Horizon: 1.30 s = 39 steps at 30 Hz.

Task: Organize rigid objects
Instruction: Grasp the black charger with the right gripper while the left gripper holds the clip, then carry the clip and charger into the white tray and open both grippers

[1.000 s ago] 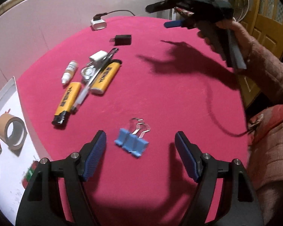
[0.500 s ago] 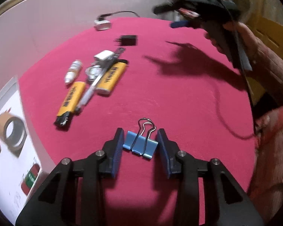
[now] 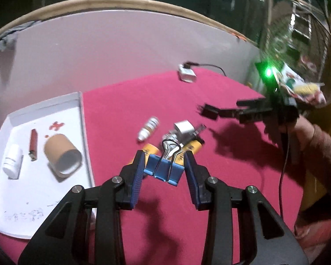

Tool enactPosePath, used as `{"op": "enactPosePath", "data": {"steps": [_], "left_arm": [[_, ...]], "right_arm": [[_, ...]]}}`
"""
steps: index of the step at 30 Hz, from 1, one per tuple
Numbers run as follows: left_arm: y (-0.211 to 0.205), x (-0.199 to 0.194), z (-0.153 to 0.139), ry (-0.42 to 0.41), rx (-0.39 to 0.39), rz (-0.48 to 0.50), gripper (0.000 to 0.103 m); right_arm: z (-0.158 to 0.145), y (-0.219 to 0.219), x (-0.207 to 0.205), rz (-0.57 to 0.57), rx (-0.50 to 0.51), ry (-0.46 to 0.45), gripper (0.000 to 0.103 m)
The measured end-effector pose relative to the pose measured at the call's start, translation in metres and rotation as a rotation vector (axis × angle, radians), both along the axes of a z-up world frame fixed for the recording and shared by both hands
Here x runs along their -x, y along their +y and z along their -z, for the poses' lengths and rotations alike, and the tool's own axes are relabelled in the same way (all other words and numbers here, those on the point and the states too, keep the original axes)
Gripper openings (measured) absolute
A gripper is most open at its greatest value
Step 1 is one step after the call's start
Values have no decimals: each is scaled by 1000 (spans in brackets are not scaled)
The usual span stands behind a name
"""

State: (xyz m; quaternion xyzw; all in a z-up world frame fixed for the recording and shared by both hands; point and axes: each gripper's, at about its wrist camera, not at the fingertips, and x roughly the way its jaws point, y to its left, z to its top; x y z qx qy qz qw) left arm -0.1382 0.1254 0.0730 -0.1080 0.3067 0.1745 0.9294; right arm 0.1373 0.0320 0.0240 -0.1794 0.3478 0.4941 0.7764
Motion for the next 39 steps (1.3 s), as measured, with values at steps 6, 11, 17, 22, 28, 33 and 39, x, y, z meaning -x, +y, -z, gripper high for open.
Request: {"op": "enactPosePath", "data": {"steps": [6,11,17,22,28,33,39], "left_arm": [[8,9,3,-10,22,-93,36],[10,9,9,14,20,-136,36],[10,11,5,21,-4,-177,36],[11,17,-3,5,-24,-215,36],[12,27,-14,-21,-47,-257,36],[14,40,-26,-48,-67,-295,36],[20,59,-41,-82,-91,-352,36]], "right_arm": [[12,32,1,-63,78,-26,78],[16,44,7,-87,106,-50,57],[8,36,17,-79,86,-98,29],[-33,6,36,-40,-92,-89,29],[-92,-19,85,-104,-298,-113,29],[-118,-19,115,-149,-385,-123,29],[-130,-14,134,-173,-418,-140,29]]}}
